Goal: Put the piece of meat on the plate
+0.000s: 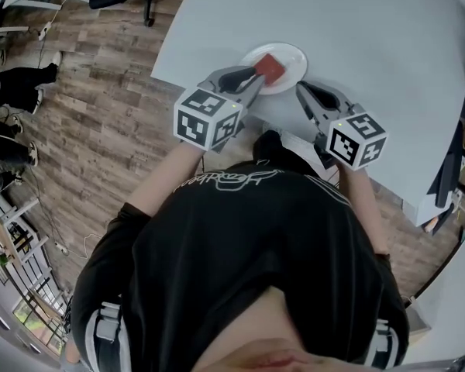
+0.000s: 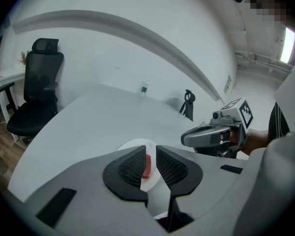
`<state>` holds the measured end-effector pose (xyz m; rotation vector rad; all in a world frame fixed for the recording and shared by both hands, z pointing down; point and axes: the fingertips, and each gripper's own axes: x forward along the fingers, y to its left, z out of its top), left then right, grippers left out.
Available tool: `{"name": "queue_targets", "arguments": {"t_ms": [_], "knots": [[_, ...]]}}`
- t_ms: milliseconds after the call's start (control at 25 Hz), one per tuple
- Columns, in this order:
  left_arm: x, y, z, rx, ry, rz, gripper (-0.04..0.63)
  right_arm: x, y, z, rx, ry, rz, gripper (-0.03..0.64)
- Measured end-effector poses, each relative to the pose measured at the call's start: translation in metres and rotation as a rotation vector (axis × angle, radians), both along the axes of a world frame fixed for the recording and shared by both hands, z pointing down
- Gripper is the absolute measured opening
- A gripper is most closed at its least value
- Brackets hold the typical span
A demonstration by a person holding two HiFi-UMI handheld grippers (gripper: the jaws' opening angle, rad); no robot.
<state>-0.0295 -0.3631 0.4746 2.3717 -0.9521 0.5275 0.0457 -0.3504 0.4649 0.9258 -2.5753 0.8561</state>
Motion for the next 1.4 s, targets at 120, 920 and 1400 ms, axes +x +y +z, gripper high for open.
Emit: {"name": "queue_targets", "arguments": {"t_ms": [120, 920, 1400], "knots": [[-0.006, 0.015, -0.022, 0.039, 0.012, 0.015, 0.037, -0.005, 0.010, -0.013, 0.031, 0.006, 0.002, 0.011], [-0.062, 0.204, -0.154, 0.249, 0.162, 0.091, 0.008, -0.068, 0.183, -0.135, 0.283, -0.042, 0.018, 0.011], [-0.069, 0.261, -0.164, 0.240, 0.208, 0.065, 0.008, -0.071, 0.246, -0.136, 0.309, -0.011, -0.013, 0.011]]}}
